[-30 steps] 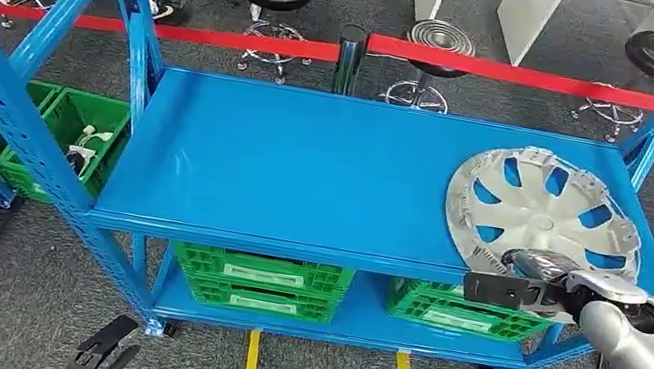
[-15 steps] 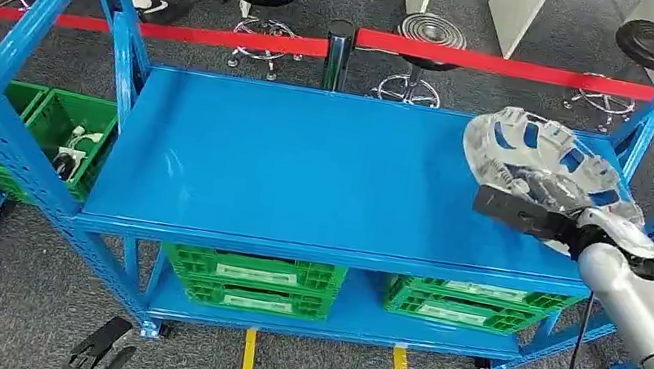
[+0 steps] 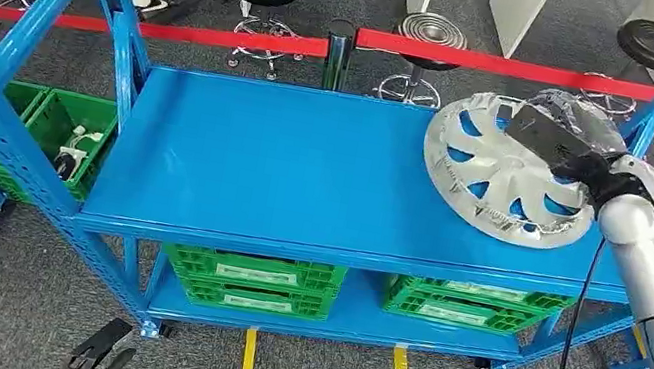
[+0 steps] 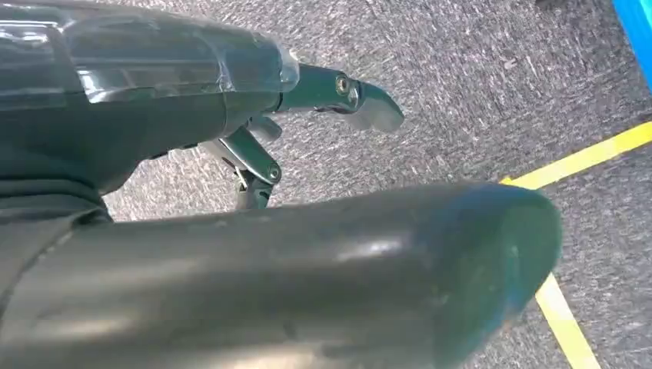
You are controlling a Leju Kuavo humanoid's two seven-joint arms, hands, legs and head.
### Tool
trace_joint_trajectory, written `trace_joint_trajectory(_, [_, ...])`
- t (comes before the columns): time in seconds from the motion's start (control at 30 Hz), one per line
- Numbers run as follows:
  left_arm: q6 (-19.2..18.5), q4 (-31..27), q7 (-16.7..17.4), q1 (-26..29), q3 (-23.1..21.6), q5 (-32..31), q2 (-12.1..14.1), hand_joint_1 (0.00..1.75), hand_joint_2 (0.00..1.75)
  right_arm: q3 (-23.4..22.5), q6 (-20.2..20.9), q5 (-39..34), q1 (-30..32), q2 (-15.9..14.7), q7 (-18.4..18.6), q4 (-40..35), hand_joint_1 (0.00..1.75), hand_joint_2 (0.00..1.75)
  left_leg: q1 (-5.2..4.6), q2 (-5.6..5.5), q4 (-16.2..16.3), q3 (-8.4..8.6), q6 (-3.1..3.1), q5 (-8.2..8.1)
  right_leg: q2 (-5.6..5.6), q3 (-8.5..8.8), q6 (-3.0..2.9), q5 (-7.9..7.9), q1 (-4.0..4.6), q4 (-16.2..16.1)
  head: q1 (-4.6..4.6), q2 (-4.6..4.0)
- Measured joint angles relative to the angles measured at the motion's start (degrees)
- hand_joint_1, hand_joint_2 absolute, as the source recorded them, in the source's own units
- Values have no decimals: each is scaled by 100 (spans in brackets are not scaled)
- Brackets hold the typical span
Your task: Take the parts from the cabinet and place them on the table.
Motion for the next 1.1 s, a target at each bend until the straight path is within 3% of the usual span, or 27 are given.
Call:
trace_joint_trajectory(0.3, [-11,2,-112,20,0,-81,9,0,0,-356,-160,-39,34,124,-81,-37,175,175,-1,-72,1,-3,0,1,-38,5,-2,-3,-1,-1,7,0])
trace_joint_trajectory(0.6, [-46,2,-197,44,0,-216,20,0,0,-918,-514,-376,253,236,-90,-621,175,175,0,-111,1,-4,0,1,-56,8,-3,-9,-1,-2,2,0])
trace_joint_trajectory(0.73, [-46,2,-225,48,0,-245,17,0,0,-1086,-185,-409,296,260,57,-885,175,175,0,-121,1,-4,-1,2,-58,10,-5,-11,-1,-2,4,0])
trace_joint_trajectory(0.9, [11,2,-79,49,0,-275,11,0,0,-1032,716,-129,252,238,474,-938,175,175,1,-122,0,-6,-3,4,-58,10,-5,-11,-2,-2,7,0])
trace_joint_trajectory(1.1, [26,0,15,42,0,-284,-13,0,0,-913,809,-48,85,243,522,-883,175,175,1,-121,1,-5,-3,4,-58,10,-5,-11,-2,-3,7,0])
